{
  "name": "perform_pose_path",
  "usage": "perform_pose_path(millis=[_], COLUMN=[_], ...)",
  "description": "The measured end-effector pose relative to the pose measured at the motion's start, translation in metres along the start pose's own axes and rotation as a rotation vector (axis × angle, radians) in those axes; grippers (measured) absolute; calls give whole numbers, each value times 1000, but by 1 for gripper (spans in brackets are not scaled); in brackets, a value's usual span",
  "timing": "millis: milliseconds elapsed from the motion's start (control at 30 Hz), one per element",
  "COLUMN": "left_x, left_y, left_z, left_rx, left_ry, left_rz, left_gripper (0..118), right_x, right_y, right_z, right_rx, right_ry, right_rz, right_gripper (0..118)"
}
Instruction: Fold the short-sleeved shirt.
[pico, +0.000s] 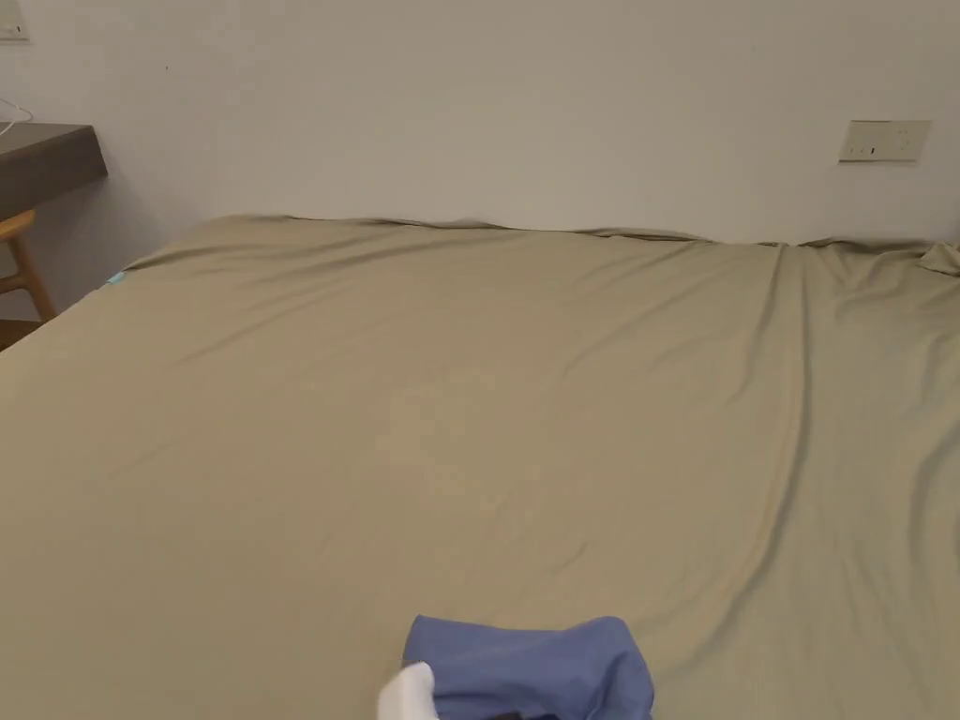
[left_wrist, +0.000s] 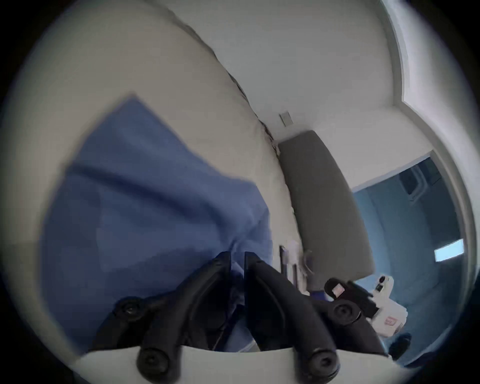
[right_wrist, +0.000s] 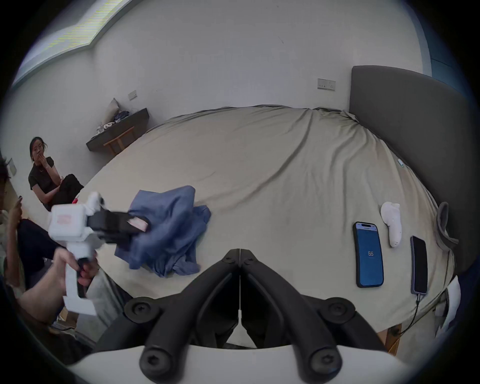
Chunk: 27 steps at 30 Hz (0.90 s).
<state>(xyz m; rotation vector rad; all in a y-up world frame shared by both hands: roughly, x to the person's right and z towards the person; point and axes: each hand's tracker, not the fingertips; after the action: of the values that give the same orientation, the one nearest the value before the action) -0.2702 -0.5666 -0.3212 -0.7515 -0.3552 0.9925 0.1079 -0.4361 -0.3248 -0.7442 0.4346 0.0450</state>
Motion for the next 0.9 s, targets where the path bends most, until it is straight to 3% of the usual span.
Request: perform_pose_path(millis=[33, 200, 333, 400, 500, 567, 667, 733, 800, 900], left_x=[0, -3, -1, 20, 49, 48, 17, -13, -40, -60], left_y=[-10, -50, -36, -27, -12, -4, 16, 31, 42, 47], left_z=[-16, -64, -50, -25, 38, 85, 129, 142, 148, 141], left_rx=[-29, -162, -124, -94, -8, 77, 235, 274, 257, 239], left_ry=[-51, 97, 60, 75, -63, -82, 86, 192, 193, 202], left_rz=[13, -86, 44, -28, -193, -244, -217, -123, -28, -16], left_gripper=[12, 5, 6, 6, 6, 6, 6, 6, 6, 7], right_x=[-1, -5, -10, -15, -29, -40, -50, -59, -63, -59], right_y=[1, 4, 7, 12, 22, 32, 41, 40, 36, 25], right_z=[0, 1, -6, -15, -42, -70, -133, -176, -215, -259], right_rx=[2, 5, 1, -11, -31, -56, -158, -242, -331, -424], right_ry=[1, 5, 15, 63, 221, 394, 704, 854, 939, 860], right_rz=[-1, 7, 14, 29, 50, 4, -108, -166, -214, -254], right_gripper=[3, 3, 3, 3, 3, 3, 3, 3, 3, 3])
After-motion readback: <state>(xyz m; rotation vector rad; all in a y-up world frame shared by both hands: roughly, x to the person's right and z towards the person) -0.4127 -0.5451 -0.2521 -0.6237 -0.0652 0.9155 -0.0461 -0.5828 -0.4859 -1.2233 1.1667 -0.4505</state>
